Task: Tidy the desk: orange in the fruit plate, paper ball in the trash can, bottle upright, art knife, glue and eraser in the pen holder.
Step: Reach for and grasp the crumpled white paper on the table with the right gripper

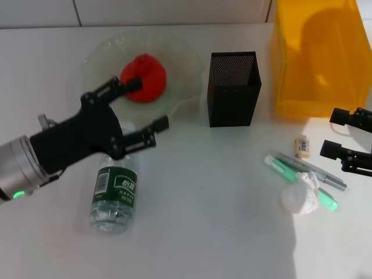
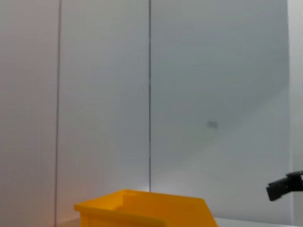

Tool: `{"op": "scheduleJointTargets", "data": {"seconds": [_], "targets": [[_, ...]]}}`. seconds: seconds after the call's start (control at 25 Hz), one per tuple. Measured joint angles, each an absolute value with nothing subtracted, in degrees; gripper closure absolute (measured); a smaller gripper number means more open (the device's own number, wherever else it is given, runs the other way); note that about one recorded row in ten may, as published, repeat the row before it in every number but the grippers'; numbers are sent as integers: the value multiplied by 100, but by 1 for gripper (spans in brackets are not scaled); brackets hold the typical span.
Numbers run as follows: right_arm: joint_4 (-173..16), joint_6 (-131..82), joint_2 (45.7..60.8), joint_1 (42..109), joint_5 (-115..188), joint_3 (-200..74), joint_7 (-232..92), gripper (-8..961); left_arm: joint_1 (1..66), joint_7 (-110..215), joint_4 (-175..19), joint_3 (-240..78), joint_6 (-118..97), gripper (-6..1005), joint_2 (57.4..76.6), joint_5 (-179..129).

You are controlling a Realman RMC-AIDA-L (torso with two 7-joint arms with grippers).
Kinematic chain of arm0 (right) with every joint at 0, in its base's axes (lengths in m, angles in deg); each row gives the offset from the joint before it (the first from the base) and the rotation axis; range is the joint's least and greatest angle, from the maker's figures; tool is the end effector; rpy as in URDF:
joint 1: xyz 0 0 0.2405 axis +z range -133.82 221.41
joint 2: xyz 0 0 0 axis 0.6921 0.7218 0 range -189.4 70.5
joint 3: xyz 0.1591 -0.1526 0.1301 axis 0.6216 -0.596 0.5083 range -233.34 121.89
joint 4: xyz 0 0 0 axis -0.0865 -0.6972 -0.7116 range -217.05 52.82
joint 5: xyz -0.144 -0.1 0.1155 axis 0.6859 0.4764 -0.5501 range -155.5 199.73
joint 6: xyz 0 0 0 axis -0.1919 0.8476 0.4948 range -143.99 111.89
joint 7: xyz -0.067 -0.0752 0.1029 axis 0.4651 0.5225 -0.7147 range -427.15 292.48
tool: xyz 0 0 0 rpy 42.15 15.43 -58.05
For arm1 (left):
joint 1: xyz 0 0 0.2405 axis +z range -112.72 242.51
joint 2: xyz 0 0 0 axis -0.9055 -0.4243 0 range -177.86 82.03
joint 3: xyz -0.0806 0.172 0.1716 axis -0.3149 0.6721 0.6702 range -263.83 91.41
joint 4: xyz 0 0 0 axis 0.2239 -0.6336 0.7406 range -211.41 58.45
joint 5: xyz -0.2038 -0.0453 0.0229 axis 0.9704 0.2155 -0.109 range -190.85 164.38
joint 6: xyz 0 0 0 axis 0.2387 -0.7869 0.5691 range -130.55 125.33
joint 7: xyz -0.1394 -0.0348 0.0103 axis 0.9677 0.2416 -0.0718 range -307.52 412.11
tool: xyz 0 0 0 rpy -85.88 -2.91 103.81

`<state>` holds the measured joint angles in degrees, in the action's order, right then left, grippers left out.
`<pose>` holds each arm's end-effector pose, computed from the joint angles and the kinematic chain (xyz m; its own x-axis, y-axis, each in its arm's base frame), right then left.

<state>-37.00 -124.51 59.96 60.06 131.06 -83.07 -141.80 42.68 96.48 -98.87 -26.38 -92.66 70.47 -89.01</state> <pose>0.3019 0.2483 0.0566 0.6745 -0.2493 -0.6949 -0.4926 -0.8531 -0.1720 -0.2641 0.2888 -0.0234 0.6886 -0.0464 0.7236 0.3134 -0.8809 -0.3547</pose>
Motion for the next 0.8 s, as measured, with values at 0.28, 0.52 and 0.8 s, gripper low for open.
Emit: {"op": "scheduleJointTargets", "data": {"seconds": [0.28, 0.52, 0.8], "targets": [[-2470, -12506, 6000, 5990, 13287, -8537, -15535, 154, 4562, 9660, -10147, -2007, -9294, 124, 7019, -8911], [-757, -12523, 6028, 5946, 13898, -9046, -17089, 154, 4573, 9673, -10153, -2017, -9208, 124, 7024, -9051], [739, -12522, 6024, 5978, 14590, -9311, -18473, 155, 4539, 9749, -10141, -1993, -8972, 125, 7036, -9161]]}}
